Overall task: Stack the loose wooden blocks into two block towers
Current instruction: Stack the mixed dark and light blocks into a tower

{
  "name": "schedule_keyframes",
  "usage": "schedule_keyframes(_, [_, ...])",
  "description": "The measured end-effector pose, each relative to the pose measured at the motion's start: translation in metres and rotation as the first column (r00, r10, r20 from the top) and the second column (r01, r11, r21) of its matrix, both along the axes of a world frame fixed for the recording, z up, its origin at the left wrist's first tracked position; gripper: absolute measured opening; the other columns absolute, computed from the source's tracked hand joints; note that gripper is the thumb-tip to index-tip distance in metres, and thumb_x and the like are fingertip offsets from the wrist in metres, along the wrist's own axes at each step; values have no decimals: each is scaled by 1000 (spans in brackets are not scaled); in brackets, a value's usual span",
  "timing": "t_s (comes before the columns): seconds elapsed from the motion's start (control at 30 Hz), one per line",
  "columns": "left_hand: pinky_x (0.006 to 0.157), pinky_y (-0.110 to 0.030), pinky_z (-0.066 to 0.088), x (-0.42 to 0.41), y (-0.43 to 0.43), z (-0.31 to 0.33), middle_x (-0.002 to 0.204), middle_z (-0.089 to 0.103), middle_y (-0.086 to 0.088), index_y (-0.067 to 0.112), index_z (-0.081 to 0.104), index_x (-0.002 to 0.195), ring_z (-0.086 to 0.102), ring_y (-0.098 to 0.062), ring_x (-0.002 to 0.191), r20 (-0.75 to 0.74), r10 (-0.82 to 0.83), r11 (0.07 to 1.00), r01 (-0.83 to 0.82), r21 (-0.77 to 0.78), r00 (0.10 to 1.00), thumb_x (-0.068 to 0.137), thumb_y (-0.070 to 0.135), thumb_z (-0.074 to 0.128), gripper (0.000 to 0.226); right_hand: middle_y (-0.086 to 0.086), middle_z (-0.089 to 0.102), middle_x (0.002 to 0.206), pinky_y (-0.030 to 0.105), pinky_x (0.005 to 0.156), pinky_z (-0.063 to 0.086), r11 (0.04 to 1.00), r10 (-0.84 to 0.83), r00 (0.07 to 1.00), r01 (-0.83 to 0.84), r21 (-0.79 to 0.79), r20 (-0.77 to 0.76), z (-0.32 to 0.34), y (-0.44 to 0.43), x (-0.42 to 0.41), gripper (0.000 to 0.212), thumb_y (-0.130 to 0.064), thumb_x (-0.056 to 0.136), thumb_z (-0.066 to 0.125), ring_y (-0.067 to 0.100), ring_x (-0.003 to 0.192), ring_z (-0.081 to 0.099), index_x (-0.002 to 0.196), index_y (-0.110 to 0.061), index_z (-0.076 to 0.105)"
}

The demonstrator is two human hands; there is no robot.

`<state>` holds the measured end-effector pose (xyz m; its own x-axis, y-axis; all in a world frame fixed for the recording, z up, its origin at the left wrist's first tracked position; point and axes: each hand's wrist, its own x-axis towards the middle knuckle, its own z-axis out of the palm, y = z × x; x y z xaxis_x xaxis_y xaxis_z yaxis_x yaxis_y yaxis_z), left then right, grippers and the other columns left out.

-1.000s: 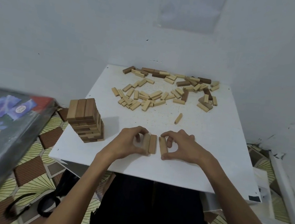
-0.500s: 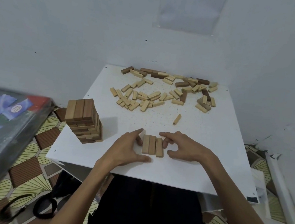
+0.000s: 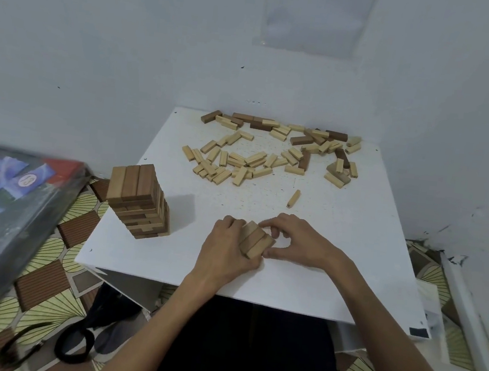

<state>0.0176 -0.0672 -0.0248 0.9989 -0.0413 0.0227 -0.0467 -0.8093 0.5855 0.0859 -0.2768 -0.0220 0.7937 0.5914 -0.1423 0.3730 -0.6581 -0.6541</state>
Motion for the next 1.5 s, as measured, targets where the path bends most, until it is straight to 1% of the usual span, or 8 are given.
schedule_keyframes(0.13, [80, -21, 39, 10, 11, 7, 120, 58, 6, 19, 58, 134, 55, -16, 108, -54, -185, 982, 182, -54, 981, 67, 40, 87, 76, -18, 55, 97, 30, 93, 40, 997, 44, 998, -46, -60, -38, 6, 3, -1, 84, -50, 79, 80, -2, 97, 45, 151, -44, 38])
schedule_keyframes(0.27, [79, -14, 41, 24, 30, 16, 122, 57, 9, 22, 56, 140, 56, -9, 102, -138, -325, 944, 310, -117, 936, 69, 35, 91, 80, -17, 58, 92, 21, 77, 34, 997, 24, 999, -26, -69, -43, 8, 7, -4, 77, -53, 73, 85, 0, 91, 44, 141, -41, 50])
schedule_keyframes(0.43, [81, -23, 41, 17, 32, 13, 116, 43, 6, 26, 49, 145, 51, -13, 93, -114, -252, 967, 255, 14, 961, 74, 43, 84, 81, -13, 63, 93, 29, 84, 45, 996, -87, 993, 83, -45, -81, 8, 12, -13, 77, -47, 71, 89, 1, 96, 48, 137, -29, 55])
schedule_keyframes(0.6, [84, -31, 48, 20, 30, 16, 113, 64, 3, 19, 54, 137, 58, -16, 98, -159, -299, 947, 313, 72, 941, 80, 44, 78, 67, -12, 62, 97, 28, 82, 45, 990, -130, 986, 124, -60, -106, 8, 14, -18, 77, -50, 70, 88, 2, 99, 47, 135, -32, 53])
schedule_keyframes(0.83, [91, -38, 51, 26, 33, 23, 120, 63, -1, 16, 49, 141, 58, -19, 103, -211, -359, 916, 386, 106, 909, 86, 43, 75, 67, -15, 61, 96, 26, 83, 43, 985, -172, 983, 171, -26, -63, 3, 13, -25, 76, -58, 70, 86, 2, 99, 46, 133, -33, 51])
schedule_keyframes(1.07, [77, -23, 41, 31, 43, 23, 104, 58, 8, 17, 40, 147, 54, -11, 88, -252, -386, 917, 398, -4, 887, 82, 38, 81, 79, -14, 62, 95, 30, 88, 48, 988, -156, 986, 155, -18, -52, 6, 14, -26, 77, -59, 70, 85, 5, 97, 50, 133, -30, 54])
schedule_keyframes(1.3, [67, -13, 38, 33, 45, 19, 90, 60, 15, 20, 52, 134, 54, 2, 77, -216, -390, 920, 390, -46, 895, 78, 34, 85, 67, -13, 62, 95, 33, 89, 50, 989, -148, 988, 147, -29, -52, 8, 14, -26, 79, -59, 69, 86, 8, 97, 53, 135, -28, 54])
schedule_keyframes(1.5, [68, -17, 37, 35, 45, 15, 91, 62, 13, 20, 53, 129, 55, -3, 82, -218, -378, 925, 378, -43, 900, 74, 37, 87, 67, -19, 61, 98, 20, 83, 40, 994, -105, 992, 102, -38, -75, 12, 6, -27, 77, -46, 79, 83, 0, 97, 49, 144, -30, 45])
